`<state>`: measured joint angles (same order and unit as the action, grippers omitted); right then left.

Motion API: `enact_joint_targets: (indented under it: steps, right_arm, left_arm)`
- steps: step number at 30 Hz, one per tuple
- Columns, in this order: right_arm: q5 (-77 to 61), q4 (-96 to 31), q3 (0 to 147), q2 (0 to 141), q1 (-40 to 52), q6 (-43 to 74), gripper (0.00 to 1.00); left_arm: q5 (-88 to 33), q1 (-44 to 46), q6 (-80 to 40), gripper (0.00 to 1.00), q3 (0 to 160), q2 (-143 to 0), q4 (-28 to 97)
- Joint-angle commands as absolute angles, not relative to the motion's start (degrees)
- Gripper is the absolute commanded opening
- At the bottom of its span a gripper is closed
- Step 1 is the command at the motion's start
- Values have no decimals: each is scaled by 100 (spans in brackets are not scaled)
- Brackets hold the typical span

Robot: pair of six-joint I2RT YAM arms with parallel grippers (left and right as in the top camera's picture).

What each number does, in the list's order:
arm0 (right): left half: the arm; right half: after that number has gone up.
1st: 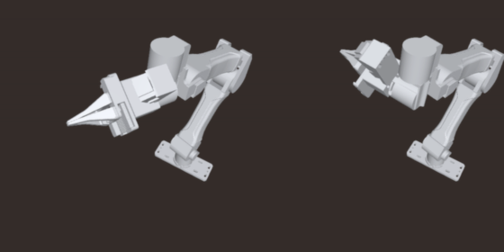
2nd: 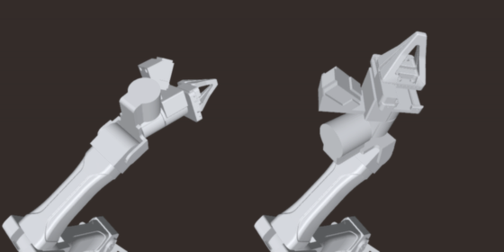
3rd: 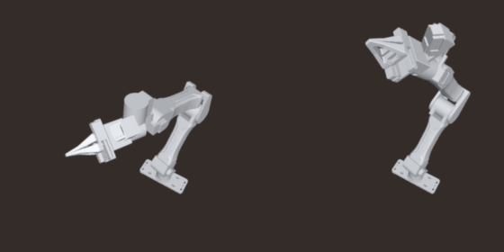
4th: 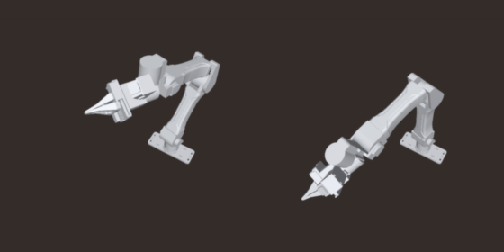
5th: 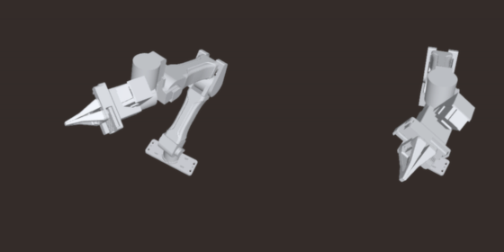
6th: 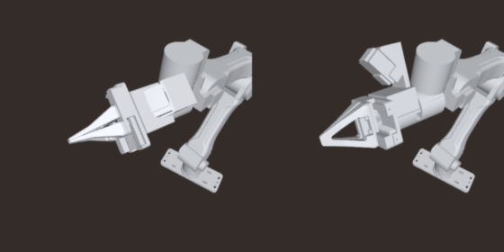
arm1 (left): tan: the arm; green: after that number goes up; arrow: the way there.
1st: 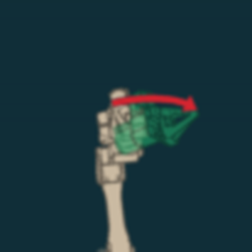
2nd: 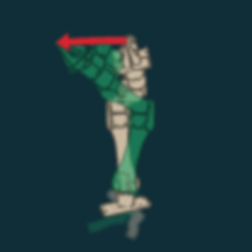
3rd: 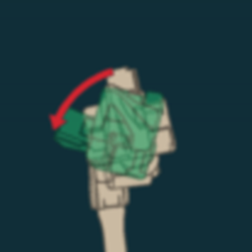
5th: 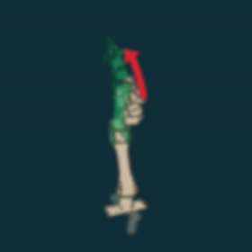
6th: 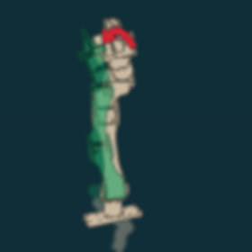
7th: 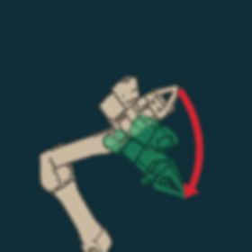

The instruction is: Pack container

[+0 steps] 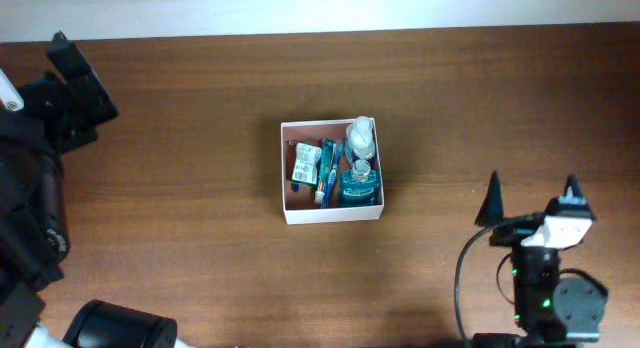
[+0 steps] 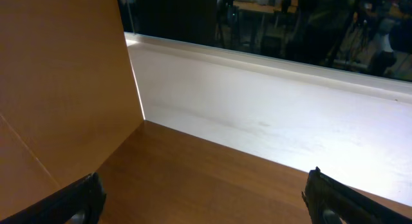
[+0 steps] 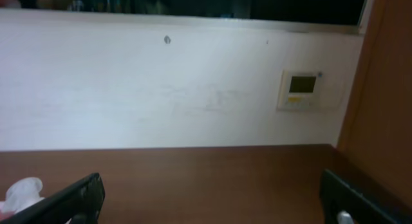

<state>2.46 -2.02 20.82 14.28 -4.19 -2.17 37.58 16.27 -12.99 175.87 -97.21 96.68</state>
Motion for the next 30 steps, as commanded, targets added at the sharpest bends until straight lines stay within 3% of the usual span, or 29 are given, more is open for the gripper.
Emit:
enact_joint_targets:
  steps: [1, 13, 30]
  right_arm:
    - [169, 10, 1529, 921, -381, 121, 99]
    - [60, 1299, 25, 19, -375, 117, 99]
    - [69, -191, 32, 19, -141, 89, 99]
  left_arm:
    - [3861, 1608, -1229, 99, 17572, -9662, 9666]
    - [3861, 1608, -1229, 99, 17572, -9662, 9666]
    - [3861, 1608, -1229, 99, 17572, -9662, 9666]
